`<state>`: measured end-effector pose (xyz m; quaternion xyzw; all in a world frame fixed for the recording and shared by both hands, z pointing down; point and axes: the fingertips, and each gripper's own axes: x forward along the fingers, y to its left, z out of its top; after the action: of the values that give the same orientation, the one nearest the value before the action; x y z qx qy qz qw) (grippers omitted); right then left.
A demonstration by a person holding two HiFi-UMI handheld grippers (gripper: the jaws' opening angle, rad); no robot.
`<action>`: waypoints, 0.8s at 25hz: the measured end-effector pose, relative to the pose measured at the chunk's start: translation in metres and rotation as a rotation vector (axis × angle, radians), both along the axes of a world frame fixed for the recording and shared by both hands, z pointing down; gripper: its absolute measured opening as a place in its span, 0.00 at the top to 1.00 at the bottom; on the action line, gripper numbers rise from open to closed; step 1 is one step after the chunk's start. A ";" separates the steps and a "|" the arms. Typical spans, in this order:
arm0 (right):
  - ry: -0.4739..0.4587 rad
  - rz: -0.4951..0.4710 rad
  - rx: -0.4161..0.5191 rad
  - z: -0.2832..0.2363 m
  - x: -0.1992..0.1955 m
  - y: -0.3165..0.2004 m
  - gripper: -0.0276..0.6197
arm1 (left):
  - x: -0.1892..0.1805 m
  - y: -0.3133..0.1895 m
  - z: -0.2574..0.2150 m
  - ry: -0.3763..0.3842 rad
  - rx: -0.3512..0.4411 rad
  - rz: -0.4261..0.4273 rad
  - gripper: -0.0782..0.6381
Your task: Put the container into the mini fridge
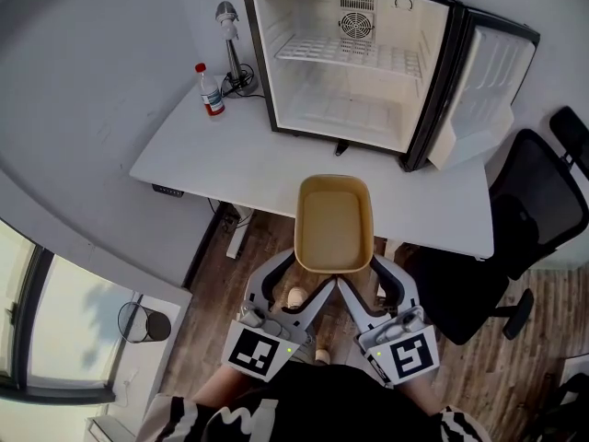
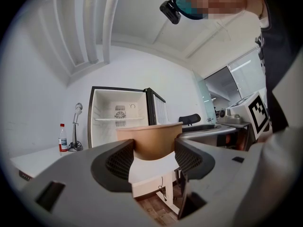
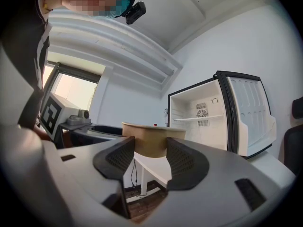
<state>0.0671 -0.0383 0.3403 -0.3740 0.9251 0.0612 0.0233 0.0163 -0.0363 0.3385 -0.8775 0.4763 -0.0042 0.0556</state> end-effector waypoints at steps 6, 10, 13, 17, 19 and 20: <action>0.011 0.022 -0.008 -0.001 -0.006 -0.028 0.62 | -0.006 -0.028 -0.002 0.001 0.004 0.019 0.51; 0.013 0.029 0.003 -0.003 -0.012 -0.048 0.62 | -0.012 -0.049 -0.003 0.001 0.008 0.031 0.51; 0.013 0.035 0.005 -0.005 -0.015 -0.064 0.62 | -0.015 -0.066 -0.004 0.001 0.008 0.038 0.51; 0.017 0.045 -0.004 -0.003 -0.019 -0.088 0.62 | -0.019 -0.090 -0.002 -0.001 -0.002 0.047 0.51; 0.018 0.049 -0.008 -0.003 -0.021 -0.099 0.62 | -0.021 -0.101 -0.001 0.005 -0.008 0.050 0.51; 0.018 0.051 -0.009 -0.002 -0.022 -0.104 0.62 | -0.022 -0.107 -0.001 0.006 -0.009 0.052 0.51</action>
<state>0.0448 -0.1422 0.3379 -0.3969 0.9158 0.0608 0.0117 -0.0057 -0.1429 0.3372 -0.8898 0.4535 -0.0024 0.0502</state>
